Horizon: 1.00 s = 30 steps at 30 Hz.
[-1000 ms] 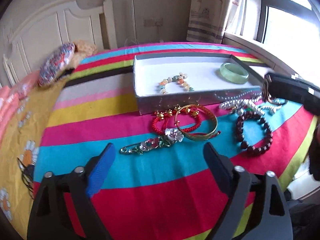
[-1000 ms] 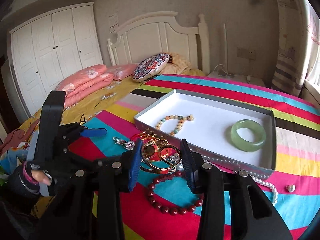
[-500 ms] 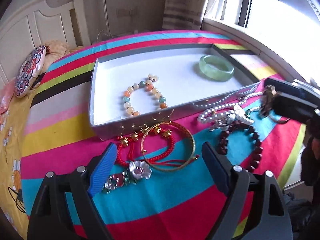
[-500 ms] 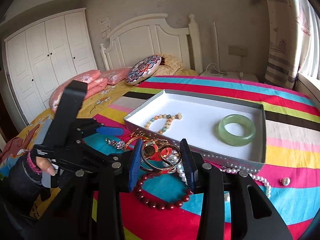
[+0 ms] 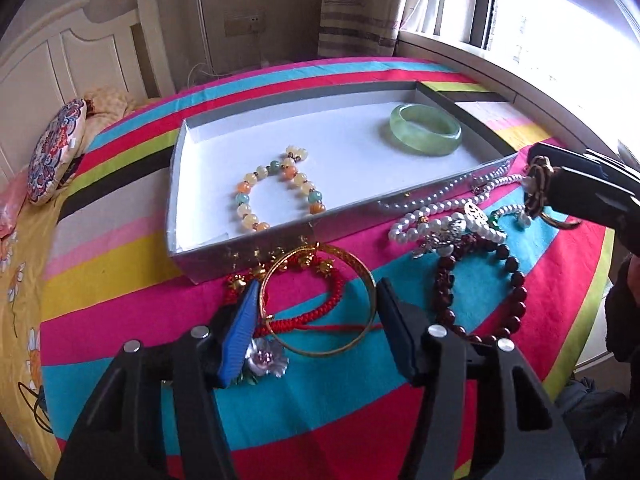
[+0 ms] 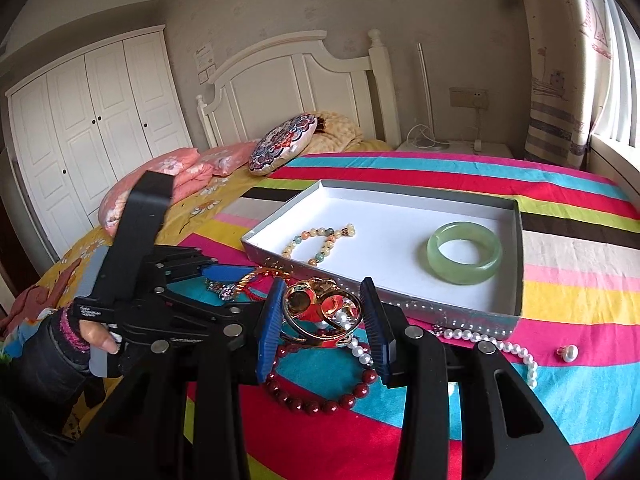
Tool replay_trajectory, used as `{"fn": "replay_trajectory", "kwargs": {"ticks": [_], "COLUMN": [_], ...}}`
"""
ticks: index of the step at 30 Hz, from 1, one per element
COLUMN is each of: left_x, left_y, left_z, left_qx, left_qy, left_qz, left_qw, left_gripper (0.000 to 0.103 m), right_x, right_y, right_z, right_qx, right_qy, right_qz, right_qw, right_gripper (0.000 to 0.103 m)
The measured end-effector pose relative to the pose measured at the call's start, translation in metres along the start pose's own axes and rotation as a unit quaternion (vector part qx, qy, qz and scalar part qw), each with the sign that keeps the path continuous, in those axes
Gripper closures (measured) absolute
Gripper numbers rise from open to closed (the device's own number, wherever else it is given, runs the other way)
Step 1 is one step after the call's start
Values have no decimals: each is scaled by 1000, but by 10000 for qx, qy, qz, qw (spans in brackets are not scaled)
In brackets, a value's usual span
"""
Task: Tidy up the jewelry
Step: 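Grasp the rose-gold rings with the right tool while the left tool grasps the gold bangle, then release the rings into the tray with the right tool while the left tool drops the gold bangle there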
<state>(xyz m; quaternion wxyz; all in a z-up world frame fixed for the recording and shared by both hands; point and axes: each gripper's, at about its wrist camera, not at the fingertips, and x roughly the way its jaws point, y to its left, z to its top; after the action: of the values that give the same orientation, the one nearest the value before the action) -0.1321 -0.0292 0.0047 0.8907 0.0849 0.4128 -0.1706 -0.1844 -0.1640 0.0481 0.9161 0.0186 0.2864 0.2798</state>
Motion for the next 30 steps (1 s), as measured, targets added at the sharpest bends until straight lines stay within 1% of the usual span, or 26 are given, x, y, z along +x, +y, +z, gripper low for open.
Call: {"fn": "replay_trajectory", "kwargs": {"ticks": [3, 8, 15, 18, 22, 27, 30], "left_x": [-19, -49, -80, -83, -82, -65, -53], "left_y": [-1, -6, 1, 5, 7, 7, 13], "left_z": [-2, -5, 6, 17, 33, 60, 78], "left_qx": [-41, -26, -64, -23, 12, 59, 6], "left_qy": [-186, -467, -828, -910, -979, -978, -966], "left_qz": [-45, 8, 55, 127, 114, 141, 150], "left_qw": [9998, 9989, 9965, 9958, 9951, 9951, 9952], "left_gripper": [45, 45, 45, 45, 45, 45, 45], "right_x": [-3, -5, -9, -9, -3, 19, 31], "right_y": [-2, 2, 5, 5, 1, -11, -18], "right_z": [1, 2, 11, 20, 35, 51, 60], "right_qx": [15, -21, -112, -164, -217, -237, -217], "right_qy": [-42, -66, -160, -223, -285, -210, -144], "right_qz": [-10, 16, -41, -106, -179, -300, -354], "right_qw": [10000, 10000, 9998, 9996, 9992, 9990, 9990], "right_gripper": [65, 65, 65, 65, 65, 65, 65]}}
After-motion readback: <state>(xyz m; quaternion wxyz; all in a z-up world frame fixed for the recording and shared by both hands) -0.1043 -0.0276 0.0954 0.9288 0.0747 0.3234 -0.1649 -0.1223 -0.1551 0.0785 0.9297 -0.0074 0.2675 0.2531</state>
